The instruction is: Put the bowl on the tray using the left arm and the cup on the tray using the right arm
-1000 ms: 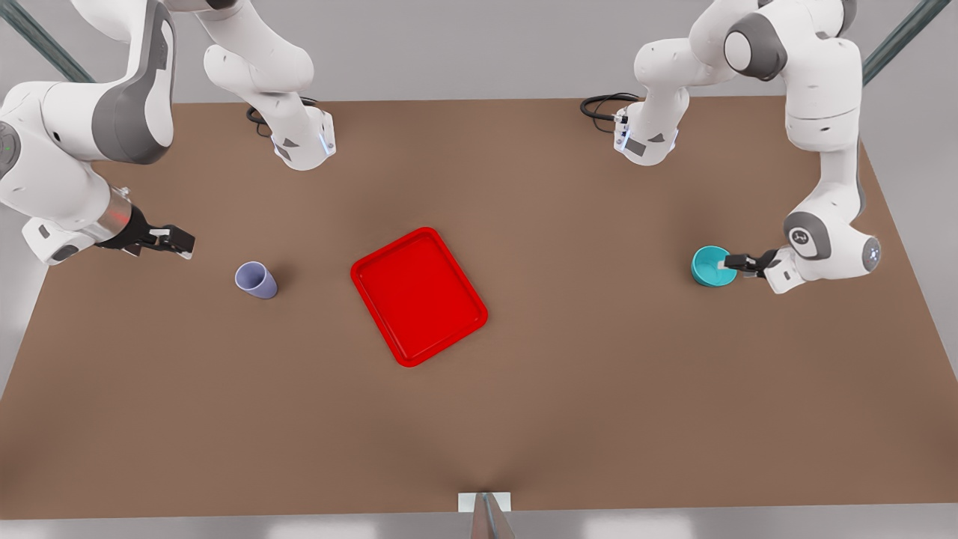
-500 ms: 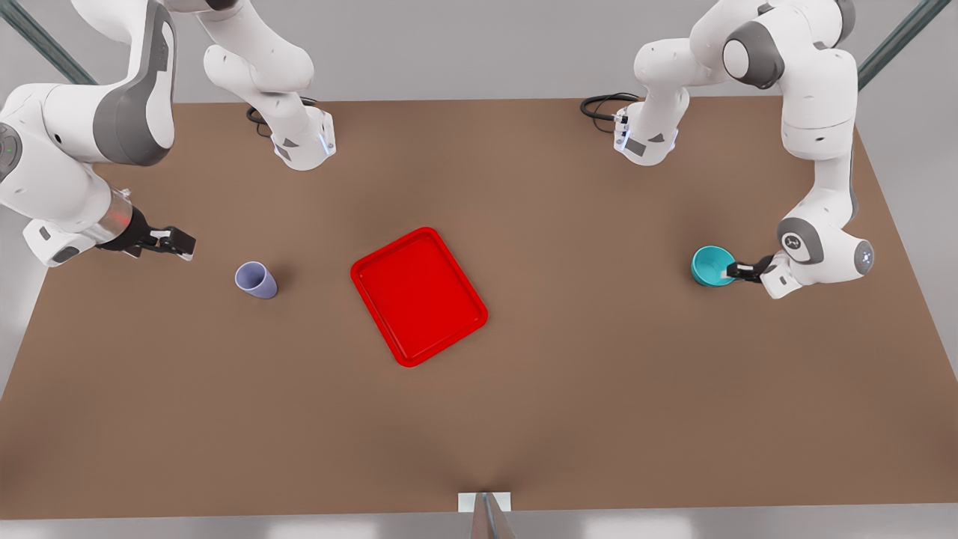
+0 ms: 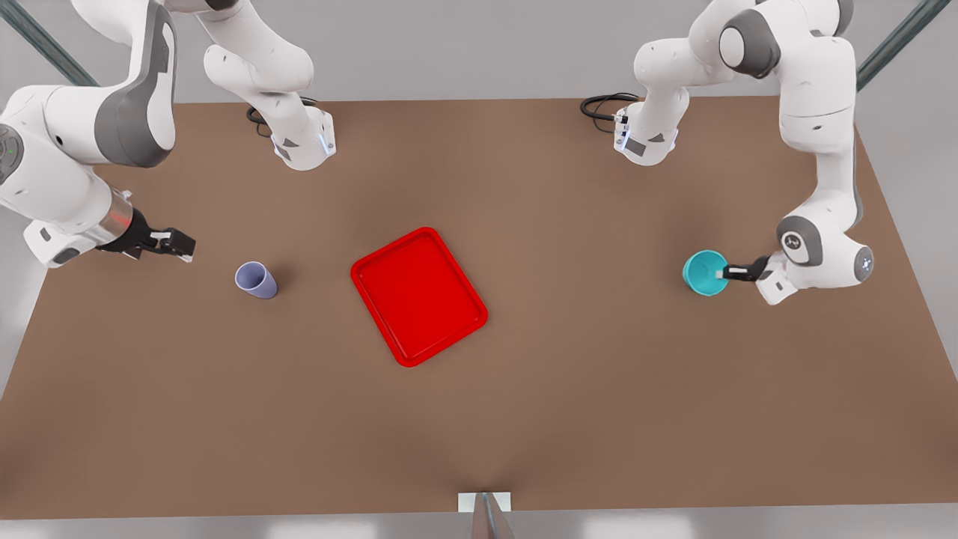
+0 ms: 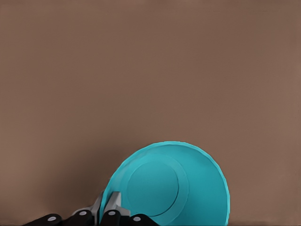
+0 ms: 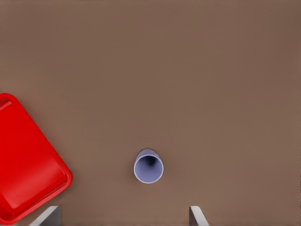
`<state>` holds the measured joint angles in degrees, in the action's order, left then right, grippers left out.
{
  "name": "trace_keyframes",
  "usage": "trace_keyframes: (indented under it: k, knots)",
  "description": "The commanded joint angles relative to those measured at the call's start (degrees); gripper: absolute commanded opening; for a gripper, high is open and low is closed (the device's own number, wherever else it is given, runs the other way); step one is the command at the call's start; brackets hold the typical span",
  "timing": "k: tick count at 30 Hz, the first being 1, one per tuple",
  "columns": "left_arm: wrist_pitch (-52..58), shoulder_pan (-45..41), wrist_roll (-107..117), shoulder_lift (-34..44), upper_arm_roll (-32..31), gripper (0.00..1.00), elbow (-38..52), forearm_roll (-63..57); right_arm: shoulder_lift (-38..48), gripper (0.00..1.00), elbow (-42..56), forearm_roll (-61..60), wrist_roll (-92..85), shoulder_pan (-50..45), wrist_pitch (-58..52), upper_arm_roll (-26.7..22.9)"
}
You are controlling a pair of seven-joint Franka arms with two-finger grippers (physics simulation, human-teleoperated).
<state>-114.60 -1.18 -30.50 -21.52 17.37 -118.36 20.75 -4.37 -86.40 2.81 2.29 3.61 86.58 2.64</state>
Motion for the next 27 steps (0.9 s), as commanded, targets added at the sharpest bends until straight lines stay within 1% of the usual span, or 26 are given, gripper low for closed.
trace_keyframes:
  k: [1, 2, 4, 5, 7, 9, 10, 11, 13, 14, 16, 18, 21, 24, 27]
  knots:
    - [0.2, -0.8, 1.6, 0.3, -0.3, 0.21, 0.4, 1.8, 0.1, 1.00, 0.0, 0.0, 0.0, 0.0, 0.0, 0.0]
    - [1.7, -3.8, 6.3, 0.5, -0.5, 0.21, 2.6, 1.8, 0.1, 1.00, 0.0, 0.0, 0.0, 0.0, 0.0, 0.0]
    - [5.7, -10.4, 15.8, -0.7, -1.4, 0.21, 11.3, 1.8, 0.0, 1.00, 0.0, 0.0, 0.0, 0.0, 0.0, 0.0]
    - [5.5, -11.0, 20.7, -1.6, -4.6, 0.21, 15.2, 1.7, 0.0, 1.00, 0.0, -0.1, 0.0, 0.0, 0.0, 0.0]
    - [4.2, -11.3, 29.1, -2.5, -11.9, 0.21, 18.8, 1.4, 0.0, 1.00, 0.0, 0.0, 0.0, 0.0, 0.0, 0.0]
    - [3.9, -19.3, 43.8, -6.8, -12.9, 0.21, 27.7, 1.3, 0.0, 1.00, 0.1, -0.1, 0.0, 0.0, 0.0, 0.0]
    - [3.9, -24.3, 52.1, -8.0, -12.9, 0.21, 30.3, 1.3, 0.0, 1.00, 0.1, -0.1, 0.0, 0.0, 0.0, 0.0]
    - [3.9, -27.3, 57.5, -8.4, -12.9, 0.21, 30.8, 1.2, 0.0, 1.00, 0.1, -0.1, 0.0, 0.0, 0.0, 0.0]
    - [3.9, -32.7, 68.4, -12.8, -13.0, 0.21, 37.6, 1.6, 0.0, 1.00, 0.1, -0.1, 0.0, 0.0, 0.0, 0.0]
    - [2.9, -35.6, 73.2, -14.3, -13.0, 0.21, 39.6, 1.9, 0.0, 1.00, 0.0, -0.1, 0.0, 0.1, 0.0, 0.0]
    - [-2.0, -37.5, 80.2, -15.4, -16.2, 0.21, 40.0, 1.9, 0.0, 1.00, 0.0, 0.0, 0.0, 0.0, 0.0, 0.0]
    - [-3.0, -38.3, 84.7, -16.8, -17.4, 0.21, 41.7, 3.4, 0.0, 1.00, 0.0, -0.1, 0.0, 0.1, 0.0, 0.0]
    - [-6.7, -41.3, 86.0, -20.0, -17.4, 0.21, 42.5, 4.4, 0.0, 1.00, 0.0, 0.0, 0.0, 0.1, 0.0, 0.0]
    - [-12.1, -41.8, 85.6, -23.0, -17.4, 0.21, 42.5, 4.0, 0.0, 1.00, 0.0, 0.0, 0.0, 0.1, 0.0, 0.0]
    - [-15.0, -41.9, 84.7, -25.0, -17.4, 0.21, 42.5, 3.9, 0.0, 1.00, 0.0, -0.1, 0.0, 0.1, 0.0, 0.0]
